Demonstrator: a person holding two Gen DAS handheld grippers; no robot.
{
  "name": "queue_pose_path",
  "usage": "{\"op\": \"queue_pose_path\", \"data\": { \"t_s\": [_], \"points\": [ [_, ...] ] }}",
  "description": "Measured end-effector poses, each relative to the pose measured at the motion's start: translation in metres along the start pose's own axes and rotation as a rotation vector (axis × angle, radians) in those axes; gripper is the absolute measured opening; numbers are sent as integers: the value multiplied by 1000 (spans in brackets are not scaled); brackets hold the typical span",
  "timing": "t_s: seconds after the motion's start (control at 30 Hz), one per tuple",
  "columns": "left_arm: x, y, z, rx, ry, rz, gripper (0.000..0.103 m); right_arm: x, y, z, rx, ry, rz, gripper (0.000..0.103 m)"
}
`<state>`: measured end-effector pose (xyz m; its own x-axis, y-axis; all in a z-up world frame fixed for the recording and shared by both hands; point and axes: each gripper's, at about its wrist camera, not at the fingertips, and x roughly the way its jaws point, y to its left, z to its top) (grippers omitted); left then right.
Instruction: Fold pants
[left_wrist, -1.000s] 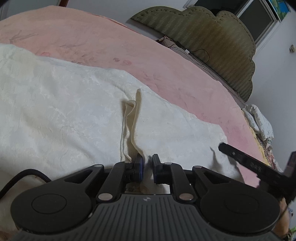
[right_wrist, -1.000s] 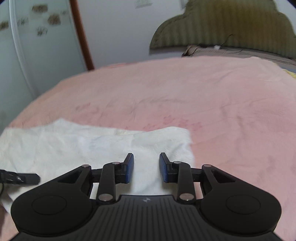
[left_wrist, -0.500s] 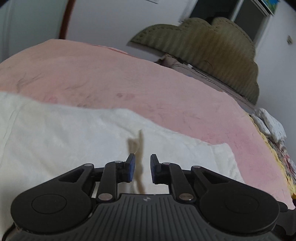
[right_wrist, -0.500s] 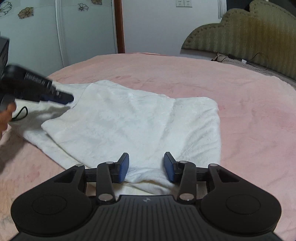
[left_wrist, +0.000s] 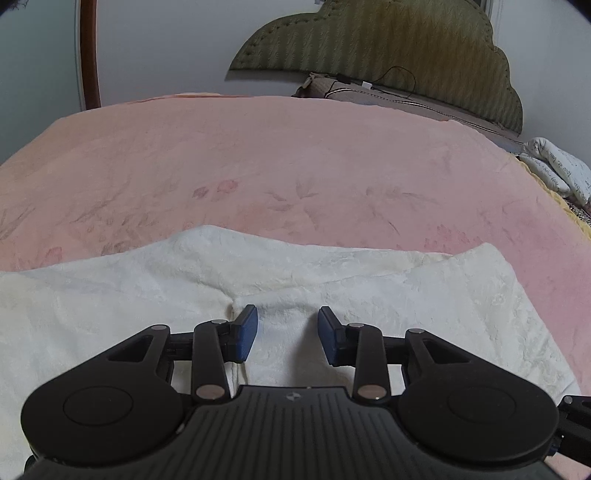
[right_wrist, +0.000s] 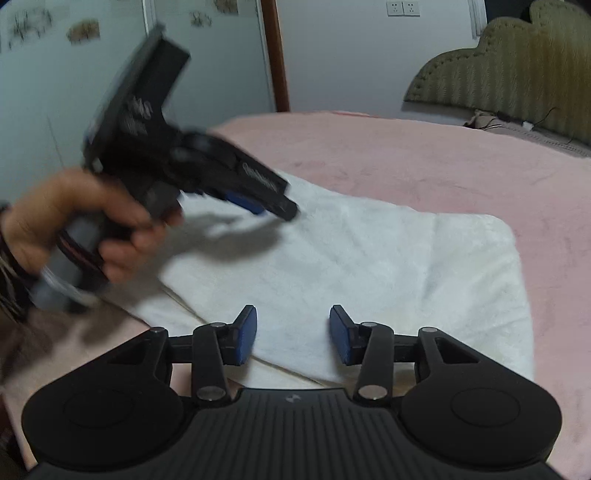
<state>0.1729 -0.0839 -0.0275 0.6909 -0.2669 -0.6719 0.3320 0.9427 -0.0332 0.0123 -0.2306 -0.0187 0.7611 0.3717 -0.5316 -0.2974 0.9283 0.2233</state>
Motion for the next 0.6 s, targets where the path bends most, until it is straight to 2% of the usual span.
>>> {"op": "queue_pose_path", "data": {
  "t_s": [0.07, 0.2, 0.27, 0.4, 0.6],
  "points": [
    [0, 0, 0, -11, -2, 0, 42, 5, 8, 4, -20, 1, 23, 44],
    [1, -6, -1, 20, -6, 15, 44, 25, 28, 0, -93, 46, -2, 44],
    [1, -7, -3, 30, -9, 19, 45, 28, 29, -5, -96, 37, -11, 45],
    [2, -11, -5, 49, -19, 25, 52, 27, 24, -7, -62, 29, 3, 51],
    [3, -20, -11, 89, -36, 32, 66, 31, 32, -13, -106, 9, -13, 60]
  ]
}}
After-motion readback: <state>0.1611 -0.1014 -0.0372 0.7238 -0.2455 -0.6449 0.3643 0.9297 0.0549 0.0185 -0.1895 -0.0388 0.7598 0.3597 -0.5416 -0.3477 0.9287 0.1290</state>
